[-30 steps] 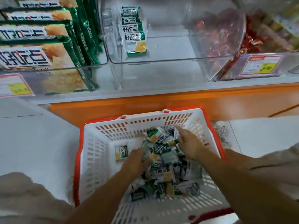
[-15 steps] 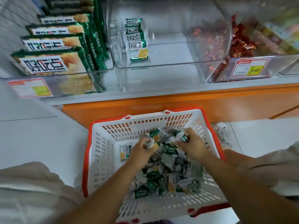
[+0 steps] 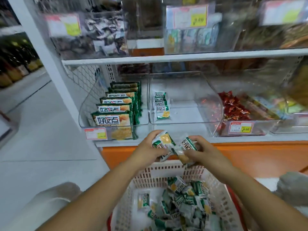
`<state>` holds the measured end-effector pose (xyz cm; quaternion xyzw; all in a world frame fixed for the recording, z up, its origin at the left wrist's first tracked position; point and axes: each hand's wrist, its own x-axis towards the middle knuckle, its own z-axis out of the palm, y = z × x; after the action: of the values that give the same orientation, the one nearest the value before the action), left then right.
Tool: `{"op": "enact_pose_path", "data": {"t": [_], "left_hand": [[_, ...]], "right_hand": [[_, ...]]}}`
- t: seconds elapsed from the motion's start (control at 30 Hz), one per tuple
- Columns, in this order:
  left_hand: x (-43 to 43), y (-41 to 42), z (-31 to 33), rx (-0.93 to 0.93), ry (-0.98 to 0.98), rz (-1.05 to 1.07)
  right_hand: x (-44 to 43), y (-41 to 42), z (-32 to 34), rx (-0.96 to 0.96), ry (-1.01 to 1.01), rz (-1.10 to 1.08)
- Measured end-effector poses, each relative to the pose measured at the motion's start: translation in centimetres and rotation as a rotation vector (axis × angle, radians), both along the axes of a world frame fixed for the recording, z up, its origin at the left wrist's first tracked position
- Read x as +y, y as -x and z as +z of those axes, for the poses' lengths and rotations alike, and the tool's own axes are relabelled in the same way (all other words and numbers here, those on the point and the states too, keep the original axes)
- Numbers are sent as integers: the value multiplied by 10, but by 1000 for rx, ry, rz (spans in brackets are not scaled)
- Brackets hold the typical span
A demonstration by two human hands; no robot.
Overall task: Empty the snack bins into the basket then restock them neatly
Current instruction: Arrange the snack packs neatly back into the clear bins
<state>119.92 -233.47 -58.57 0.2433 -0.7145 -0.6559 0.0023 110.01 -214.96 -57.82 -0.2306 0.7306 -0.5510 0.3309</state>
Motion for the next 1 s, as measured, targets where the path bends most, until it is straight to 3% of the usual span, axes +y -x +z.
{"op": "enact_pose_path", "data": {"t": [0.13, 0.27, 0.33, 0.5, 0.63, 0.83, 1.0], "left_hand": [[-22, -7, 46, 114, 201, 59], [-64, -6, 63, 201, 229, 179], [-83, -1, 59, 243, 203, 230], [-109, 12, 58, 299, 218, 303], [-123, 23, 61, 284, 258, 346], [-128, 40, 63, 292, 253, 337], [-125, 45, 59, 264, 286, 331]], "right_hand": [[-21, 24, 36, 135, 59, -21], [-61, 69, 54, 278, 116, -164], [-83, 96, 51, 428, -16, -134], [-147, 145, 16, 638, -380, 205], [-180, 166, -12, 641, -547, 311], [-190, 175, -25, 698, -447, 134], [-197, 172, -29, 625, -463, 183]]}}
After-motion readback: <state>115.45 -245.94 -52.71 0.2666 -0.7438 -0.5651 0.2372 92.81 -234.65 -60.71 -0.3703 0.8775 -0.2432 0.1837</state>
